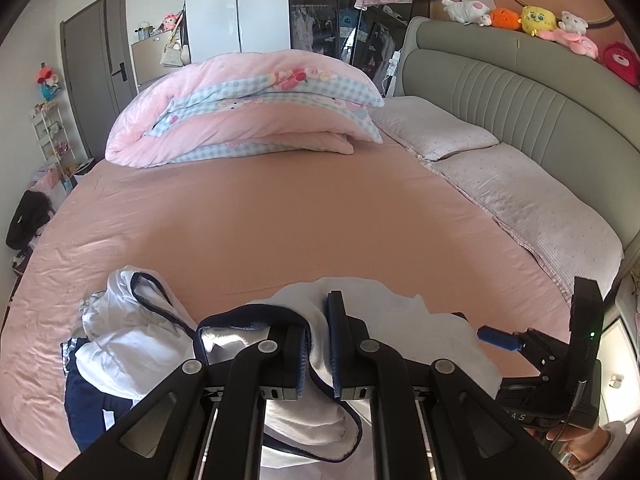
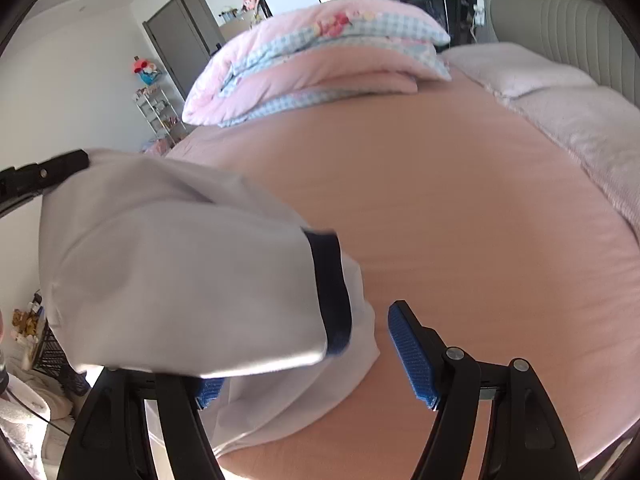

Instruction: Fold clothes

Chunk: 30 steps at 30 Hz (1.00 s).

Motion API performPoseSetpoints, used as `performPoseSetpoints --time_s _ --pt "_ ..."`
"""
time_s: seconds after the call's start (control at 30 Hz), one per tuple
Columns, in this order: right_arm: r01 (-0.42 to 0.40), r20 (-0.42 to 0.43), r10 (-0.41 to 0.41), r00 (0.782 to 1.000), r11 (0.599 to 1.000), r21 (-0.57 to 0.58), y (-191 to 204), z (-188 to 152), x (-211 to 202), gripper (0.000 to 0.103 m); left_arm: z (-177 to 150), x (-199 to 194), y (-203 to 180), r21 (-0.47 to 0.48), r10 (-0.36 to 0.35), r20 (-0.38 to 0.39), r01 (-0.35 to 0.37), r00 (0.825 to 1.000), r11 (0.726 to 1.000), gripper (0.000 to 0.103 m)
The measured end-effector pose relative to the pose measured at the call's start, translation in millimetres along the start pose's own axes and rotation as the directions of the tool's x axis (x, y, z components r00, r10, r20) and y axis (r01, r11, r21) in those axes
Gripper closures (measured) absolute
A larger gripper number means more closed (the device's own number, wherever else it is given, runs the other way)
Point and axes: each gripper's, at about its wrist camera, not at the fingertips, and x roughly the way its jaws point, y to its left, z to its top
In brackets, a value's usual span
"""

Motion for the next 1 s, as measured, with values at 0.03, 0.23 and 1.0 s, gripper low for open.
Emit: performPoseSetpoints --time_s 0.03,0.23,1.0 --pt "-0.004 -0.033 0.005 0.999 1.000 0.027 -5.3 -7.0 6.2 0.030 0.0 -0.5 -0.3 0.002 0.001 0.001 -0.001 1.000 1.000 0.095" --pt "-0.014 -0.167 0.026 0.986 0.997 0.076 -13.3 -36.3 41.6 0.030 0.1 -5.3 -3.7 0.021 0.001 0.012 -0.001 1.000 1.000 0.095" --pt "-0.020 -0.159 0.033 0.987 0.996 0.083 4.4 -47.2 78.9 0.062 -2.8 -23.6 12.3 -0.043 -0.003 0.050 0.005 0.999 0.999 0.095"
